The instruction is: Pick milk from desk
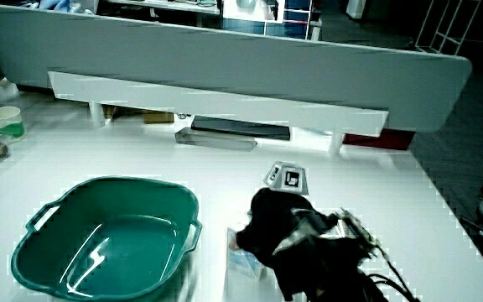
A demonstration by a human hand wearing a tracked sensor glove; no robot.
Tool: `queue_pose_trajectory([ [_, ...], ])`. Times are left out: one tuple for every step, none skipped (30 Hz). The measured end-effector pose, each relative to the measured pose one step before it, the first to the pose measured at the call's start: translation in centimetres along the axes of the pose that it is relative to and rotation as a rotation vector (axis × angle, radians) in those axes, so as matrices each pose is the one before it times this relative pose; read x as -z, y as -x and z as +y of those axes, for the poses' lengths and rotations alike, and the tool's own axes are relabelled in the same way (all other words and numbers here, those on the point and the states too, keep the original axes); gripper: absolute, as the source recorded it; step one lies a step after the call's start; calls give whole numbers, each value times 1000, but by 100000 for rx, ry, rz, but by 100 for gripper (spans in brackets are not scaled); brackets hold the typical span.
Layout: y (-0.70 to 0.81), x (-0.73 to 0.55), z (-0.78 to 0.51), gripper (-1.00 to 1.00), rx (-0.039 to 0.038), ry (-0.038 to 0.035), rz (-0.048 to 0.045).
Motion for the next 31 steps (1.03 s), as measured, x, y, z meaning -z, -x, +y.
queue_pose_trajectory([
  [117,-97,-54,100,211,-620,-2033],
  [32,-98,-54,100,-179,-408,-409],
  [-100,-97,3,100,216,-933,-293],
  [299,-360,-341,100,-1641,-502,1327],
  [32,-210,-111,100,276,-1087,-778],
  [125,-262,-150,100,-1041,-685,436],
  [158,-292,-185,100,-148,-1044,-254],
  [112,-293,-145,100,-183,-981,-488],
  [215,-375,-250,100,-1131,-1050,-36],
  [250,-413,-273,100,-805,-1187,-97],
  [103,-325,-143,100,-130,-1296,-153],
  [240,-447,-249,100,-193,-1917,-1135],
  [425,-546,-387,100,-1697,-1138,584],
  [349,-436,-341,100,-639,-1112,180],
  [326,-382,-299,100,-1374,-1623,-294],
  [262,-377,-230,100,-172,-1689,-140],
  [224,-330,-122,100,-442,-1007,-1612],
  [675,-584,-367,100,-1884,-459,180],
  [241,-319,-96,100,44,-1762,-1124],
  [376,-399,-152,100,-440,-888,-849],
  [280,-354,-118,100,-1380,-182,1003],
  [417,-474,-240,100,-1315,-600,317],
  [193,-305,-116,100,-778,-1465,339],
  [178,-237,-28,100,-698,-1217,247],
  [407,-346,-70,100,-1503,-474,1266],
  [376,-254,-37,100,-433,-904,128],
  [436,-175,-5,100,-1990,475,827],
  [317,-96,75,100,-665,-889,-1269],
  [494,-172,41,100,-1688,81,81],
  [431,-176,-2,100,188,-867,-507],
  [272,-38,85,100,-1613,240,1391],
])
